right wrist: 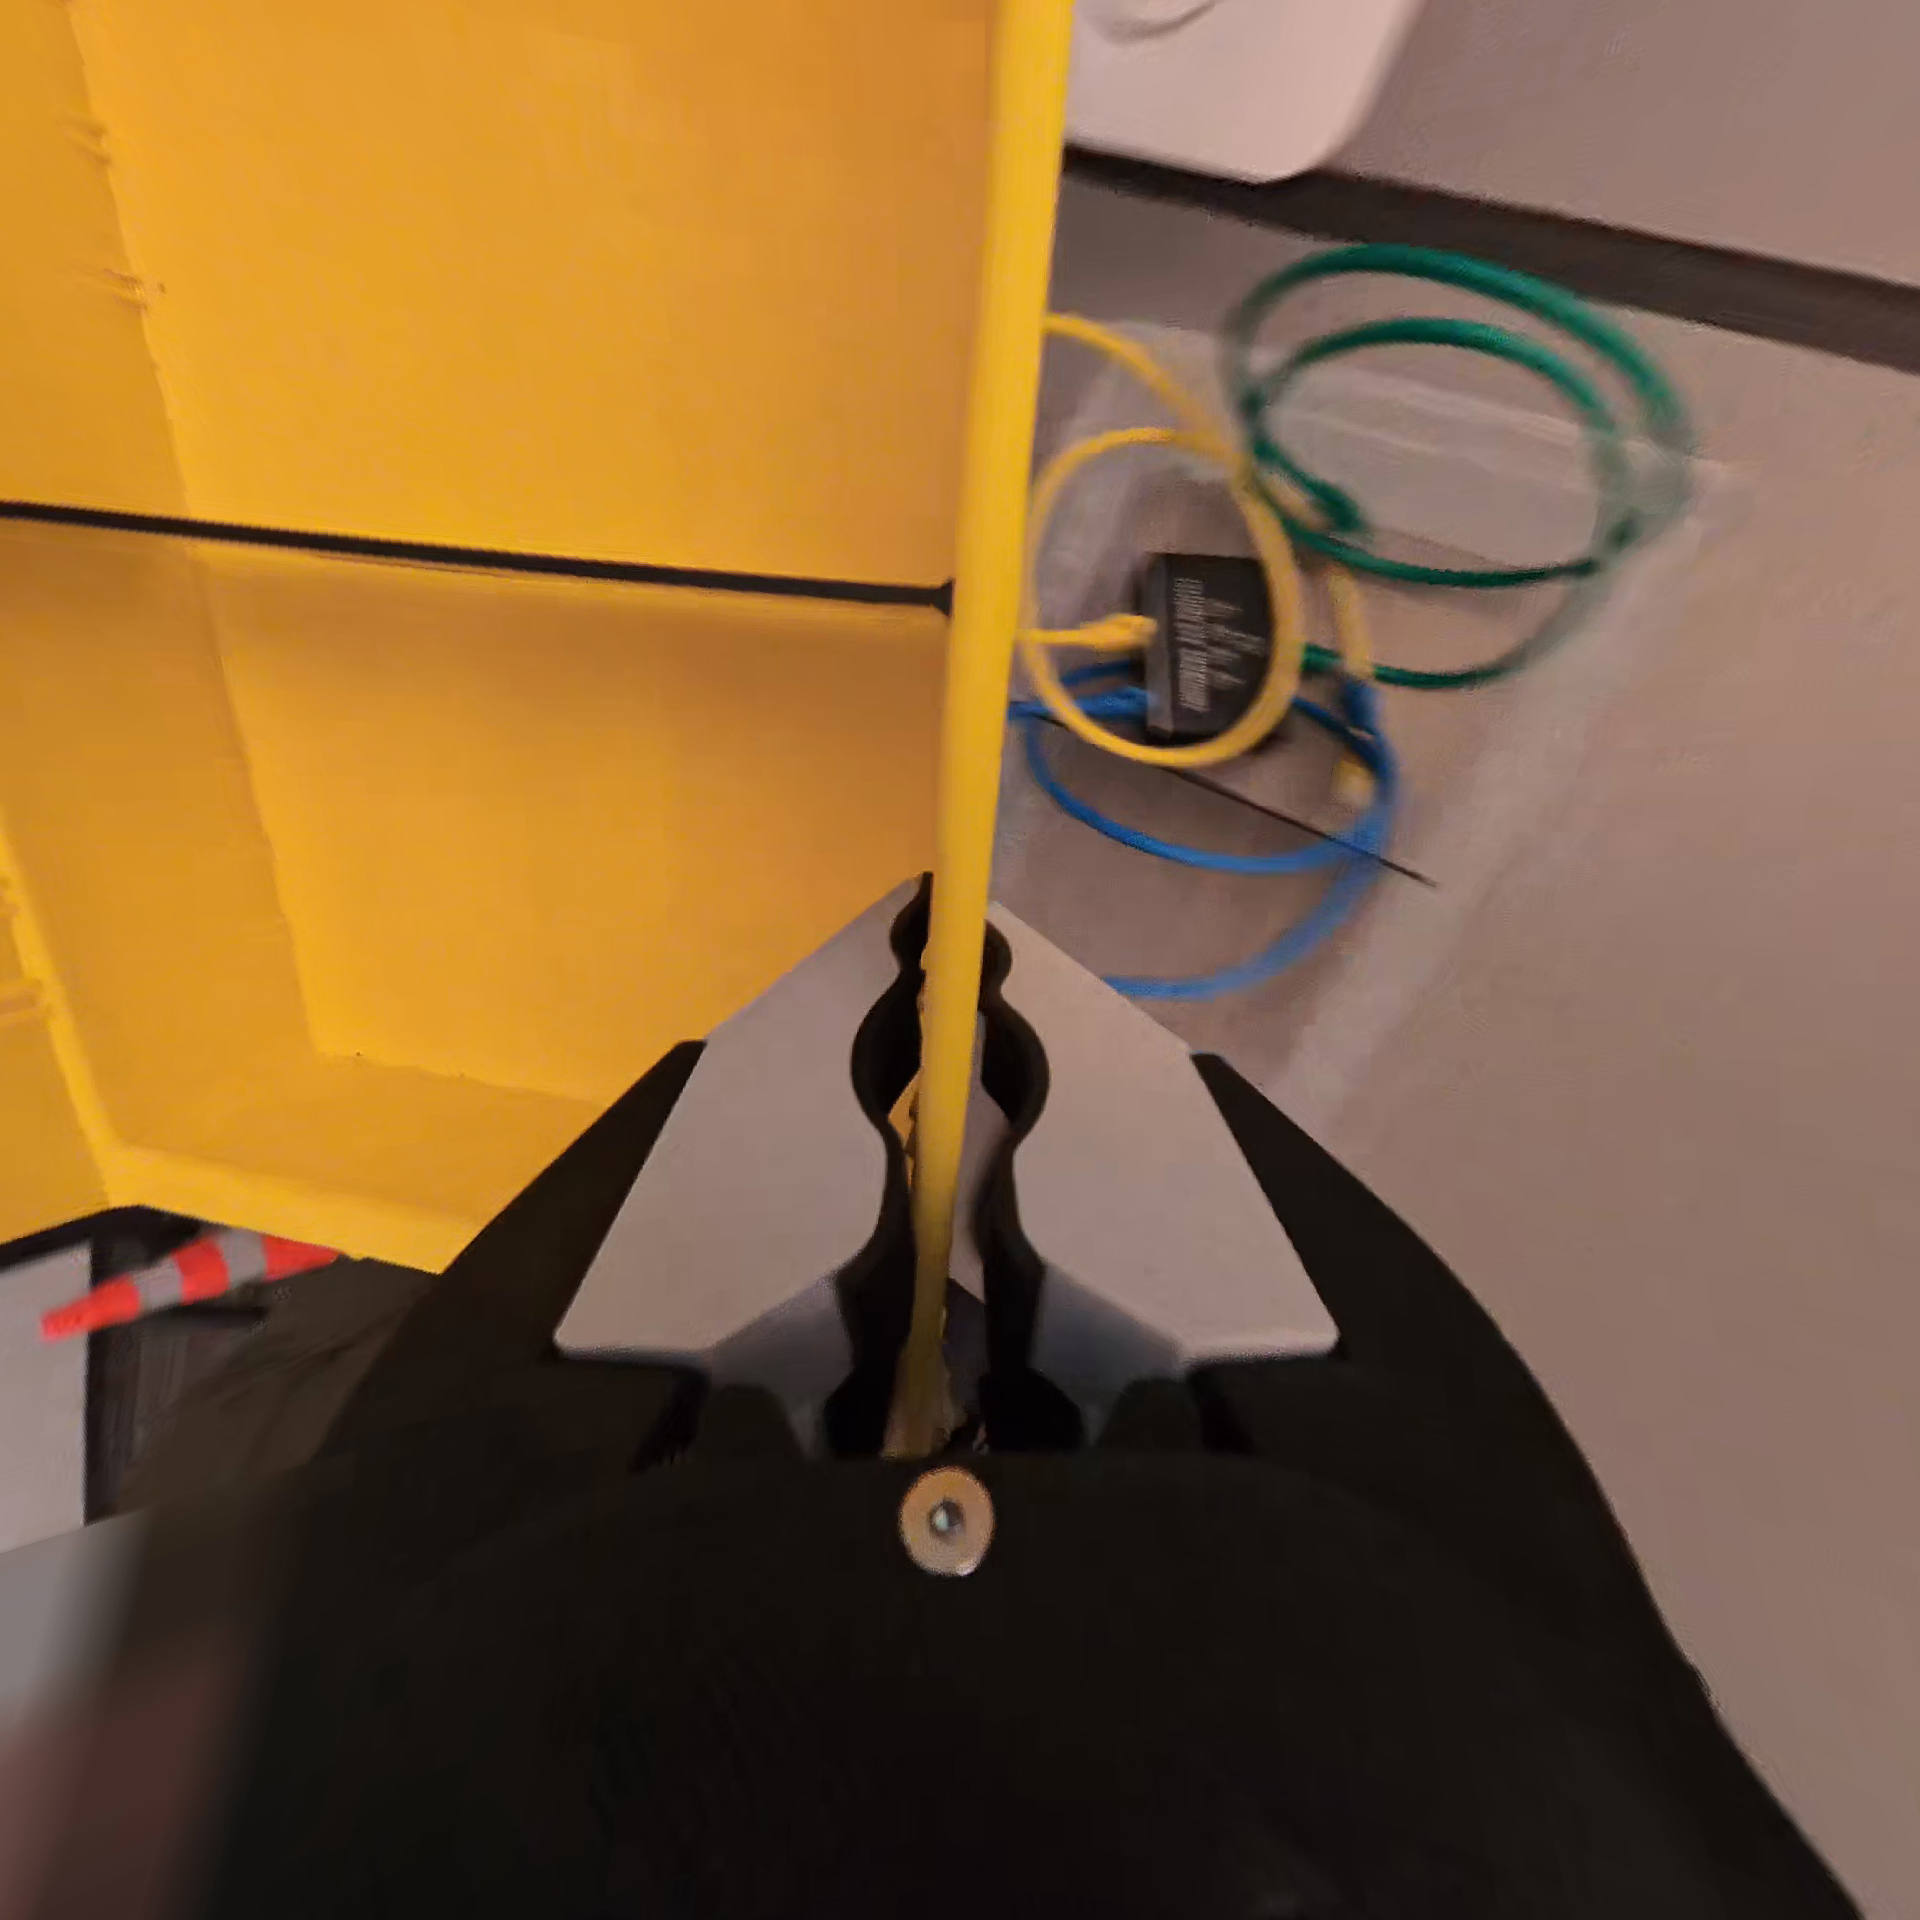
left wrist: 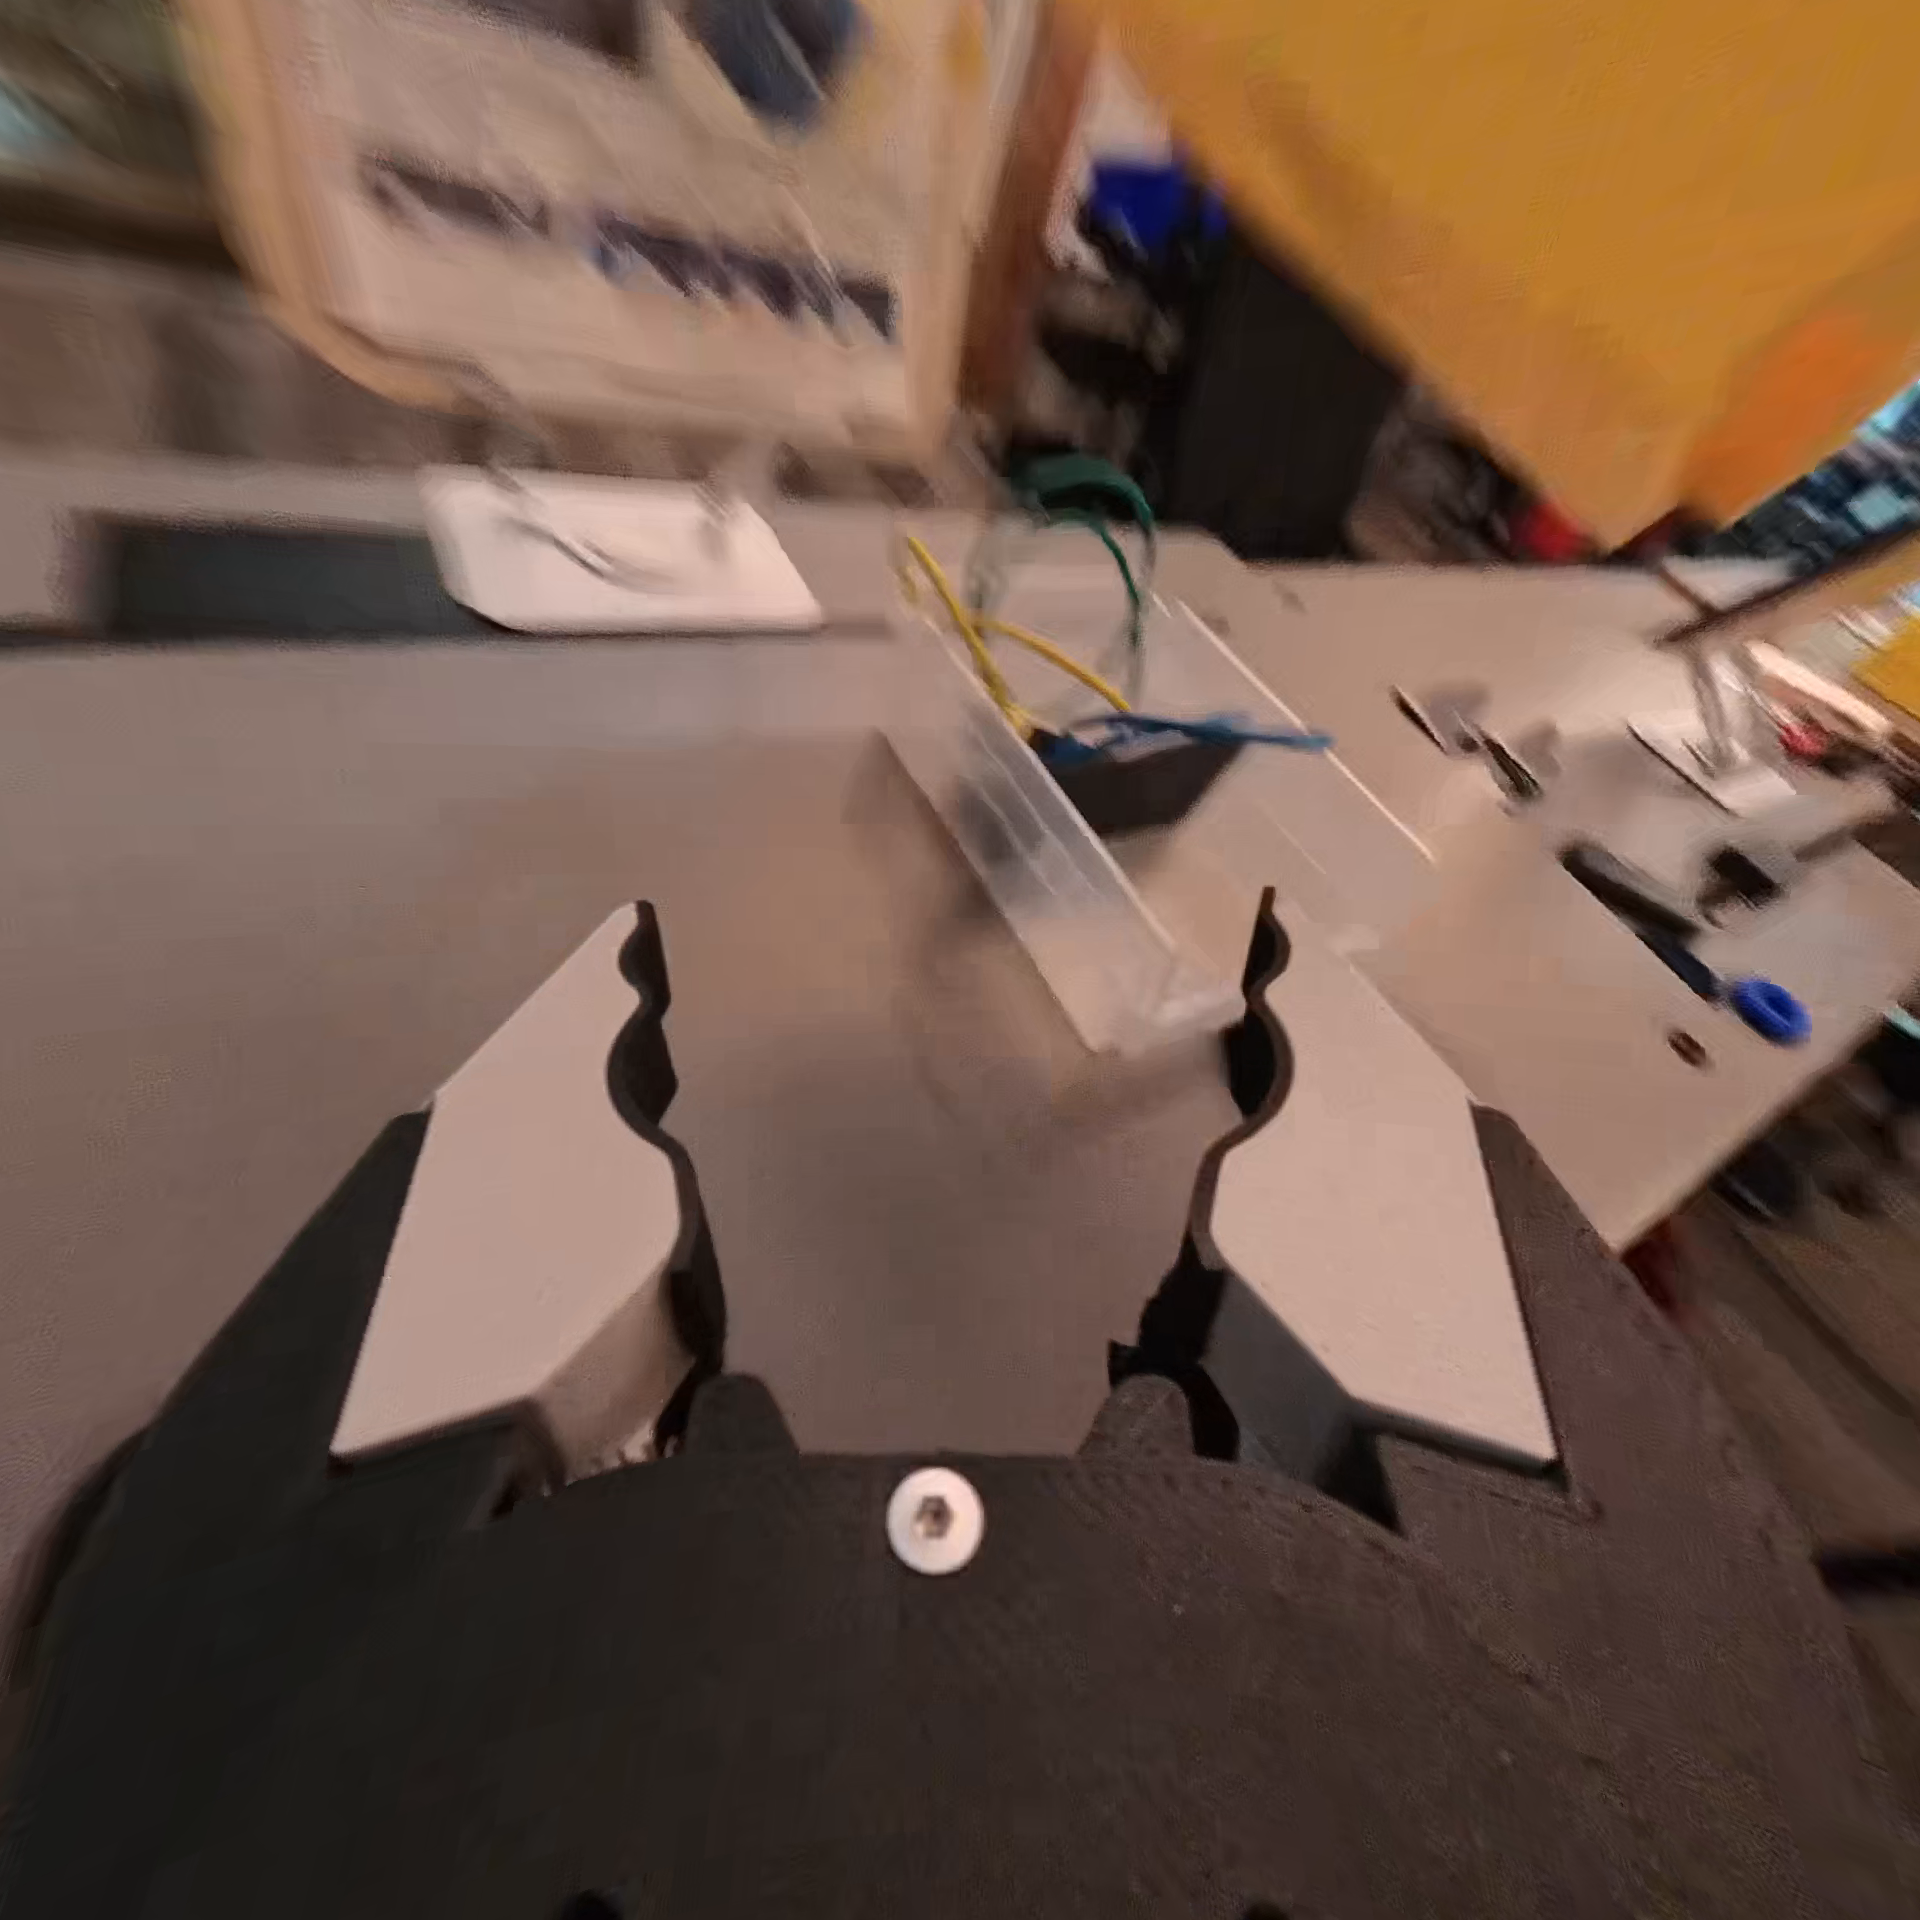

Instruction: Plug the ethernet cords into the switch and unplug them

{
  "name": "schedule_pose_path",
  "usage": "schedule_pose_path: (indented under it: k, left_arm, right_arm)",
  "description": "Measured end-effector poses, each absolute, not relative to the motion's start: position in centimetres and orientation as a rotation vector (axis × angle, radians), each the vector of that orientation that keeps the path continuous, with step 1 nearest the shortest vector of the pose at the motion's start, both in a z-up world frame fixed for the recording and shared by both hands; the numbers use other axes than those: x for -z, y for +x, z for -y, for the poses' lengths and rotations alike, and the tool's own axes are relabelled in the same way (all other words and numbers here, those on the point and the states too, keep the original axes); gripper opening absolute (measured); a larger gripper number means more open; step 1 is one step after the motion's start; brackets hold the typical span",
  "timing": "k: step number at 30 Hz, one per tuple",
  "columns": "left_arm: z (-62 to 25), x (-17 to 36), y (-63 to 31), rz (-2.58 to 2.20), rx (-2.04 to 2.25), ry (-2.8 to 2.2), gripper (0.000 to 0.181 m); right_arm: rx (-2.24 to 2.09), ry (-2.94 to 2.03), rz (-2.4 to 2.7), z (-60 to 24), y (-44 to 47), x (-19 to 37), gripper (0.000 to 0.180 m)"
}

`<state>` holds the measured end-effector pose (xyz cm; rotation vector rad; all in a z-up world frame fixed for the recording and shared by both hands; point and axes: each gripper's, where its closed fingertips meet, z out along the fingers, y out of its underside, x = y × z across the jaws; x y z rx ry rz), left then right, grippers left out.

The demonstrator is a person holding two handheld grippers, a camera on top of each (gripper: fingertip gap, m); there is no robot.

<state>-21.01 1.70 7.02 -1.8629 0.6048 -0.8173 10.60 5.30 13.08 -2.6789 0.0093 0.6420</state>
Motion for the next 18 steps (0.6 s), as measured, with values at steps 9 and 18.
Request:
schedule_pose_path:
  k: [9,18]
  left_arm:
    - [-6.3,10.8,-0.1,-1.137,0.538,-2.523,0.108]
    - [-8.8,13.2,-2.2,-1.166,0.571,-2.782,0.014]
  right_arm:
    - [-0.439,-2.517,-0.626,10.6,34.9,-4.3,0.002]
    - [-0.422,-2.702,-0.811,14.6,38.5,8.7,0.003]
